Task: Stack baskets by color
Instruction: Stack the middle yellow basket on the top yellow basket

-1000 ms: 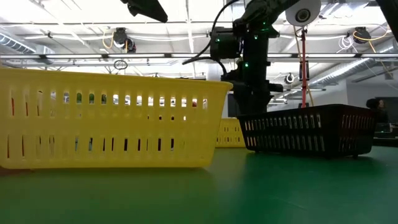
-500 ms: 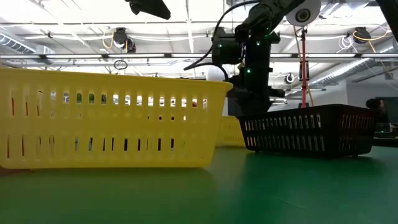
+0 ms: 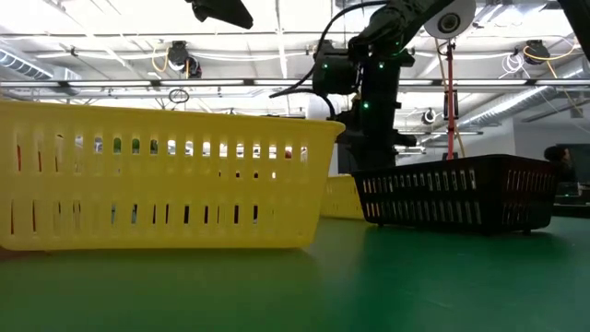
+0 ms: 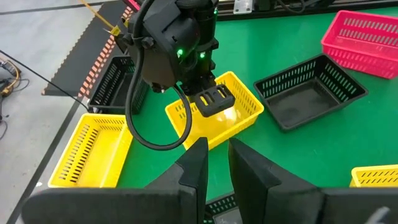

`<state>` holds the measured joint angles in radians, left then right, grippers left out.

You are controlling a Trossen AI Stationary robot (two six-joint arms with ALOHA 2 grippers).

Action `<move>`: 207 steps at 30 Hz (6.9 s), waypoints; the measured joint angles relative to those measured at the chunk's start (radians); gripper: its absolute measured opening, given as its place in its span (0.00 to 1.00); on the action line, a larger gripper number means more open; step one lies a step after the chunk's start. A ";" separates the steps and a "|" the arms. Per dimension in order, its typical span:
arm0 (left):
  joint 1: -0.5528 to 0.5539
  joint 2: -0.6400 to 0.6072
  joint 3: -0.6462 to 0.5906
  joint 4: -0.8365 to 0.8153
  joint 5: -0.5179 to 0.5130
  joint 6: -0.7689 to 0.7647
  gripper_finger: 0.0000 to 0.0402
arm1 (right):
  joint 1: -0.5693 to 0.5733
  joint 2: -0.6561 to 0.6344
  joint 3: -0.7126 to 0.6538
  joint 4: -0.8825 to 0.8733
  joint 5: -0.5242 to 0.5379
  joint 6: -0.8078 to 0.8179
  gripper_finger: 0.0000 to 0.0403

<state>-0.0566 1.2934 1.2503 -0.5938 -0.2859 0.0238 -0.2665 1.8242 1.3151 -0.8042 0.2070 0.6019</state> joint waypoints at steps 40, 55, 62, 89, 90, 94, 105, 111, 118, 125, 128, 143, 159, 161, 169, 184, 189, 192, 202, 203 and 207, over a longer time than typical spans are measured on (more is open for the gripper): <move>-0.089 0.072 0.001 0.212 -0.058 0.433 0.17 | -0.134 -0.350 0.247 -0.107 -0.238 -0.443 0.02; -0.100 0.234 -0.002 0.371 -0.183 0.743 0.58 | -0.125 -0.305 0.246 -0.070 -0.340 -0.450 0.02; -0.025 0.291 0.000 0.438 -0.160 0.778 0.47 | -0.119 -0.303 0.247 -0.060 -0.339 -0.448 0.02; 0.072 0.306 0.000 0.336 -0.022 0.936 0.19 | -0.097 -0.302 0.231 -0.038 -0.336 -0.405 0.02; 0.073 0.306 0.000 0.334 -0.025 0.936 0.20 | -0.096 -0.302 0.231 -0.038 -0.336 -0.404 0.02; 0.082 0.306 0.000 0.332 -0.025 0.916 0.25 | -0.091 -0.302 0.231 -0.031 -0.335 -0.401 0.02; 0.099 0.306 0.000 0.326 0.024 0.924 0.11 | -0.085 -0.290 0.231 -0.013 -0.335 -0.405 0.02; 0.099 0.306 -0.001 0.325 0.026 0.924 0.02 | -0.085 -0.290 0.232 0.020 -0.337 -0.421 0.03; 0.095 0.306 -0.001 0.331 0.051 0.912 0.03 | -0.084 -0.289 0.232 0.048 -0.316 -0.444 0.28; 0.095 0.306 -0.001 0.324 0.063 0.858 0.04 | -0.084 -0.292 0.232 0.128 -0.286 -0.494 0.53; 0.099 0.306 0.000 0.309 0.067 0.834 0.02 | -0.084 -0.310 0.232 0.162 -0.282 -0.502 0.59; 0.181 0.306 0.000 0.326 0.068 0.756 0.04 | 0.088 -0.610 0.232 -0.068 0.034 -0.469 0.63; 0.305 0.275 0.001 0.376 0.067 0.706 0.02 | 0.497 -0.785 -0.204 0.149 0.426 -0.324 0.63; 0.311 0.273 0.008 0.381 0.067 0.707 0.03 | 0.527 -0.805 -0.295 0.268 0.436 -0.330 0.63; 0.384 0.274 0.051 0.330 0.121 0.700 0.03 | 0.586 -0.840 -0.563 0.630 0.510 -0.380 0.63; 0.457 0.275 0.049 0.306 0.219 0.657 0.02 | 0.589 -0.841 -0.628 0.674 0.556 -0.435 0.47; 0.461 0.275 0.049 0.306 0.237 0.655 0.04 | 0.589 -0.841 -0.628 0.674 0.555 -0.435 0.42; 0.462 0.275 0.049 0.308 0.237 0.680 0.02 | 0.589 -0.841 -0.628 0.674 0.552 -0.435 0.39; 0.481 0.276 0.193 0.245 0.251 0.731 0.02 | 0.589 -0.841 -0.629 0.674 0.552 -0.435 0.37; 0.491 0.276 0.207 0.242 0.269 0.732 0.02 | 0.589 -0.841 -0.629 0.674 0.552 -0.435 0.37; 0.551 0.275 0.246 0.242 0.331 0.730 0.03 | 0.589 -0.841 -0.629 0.674 0.551 -0.439 0.37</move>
<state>0.4945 1.5688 1.4963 -0.3518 0.0450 0.7533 0.3229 0.9833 0.6865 -0.1307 0.7585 0.1630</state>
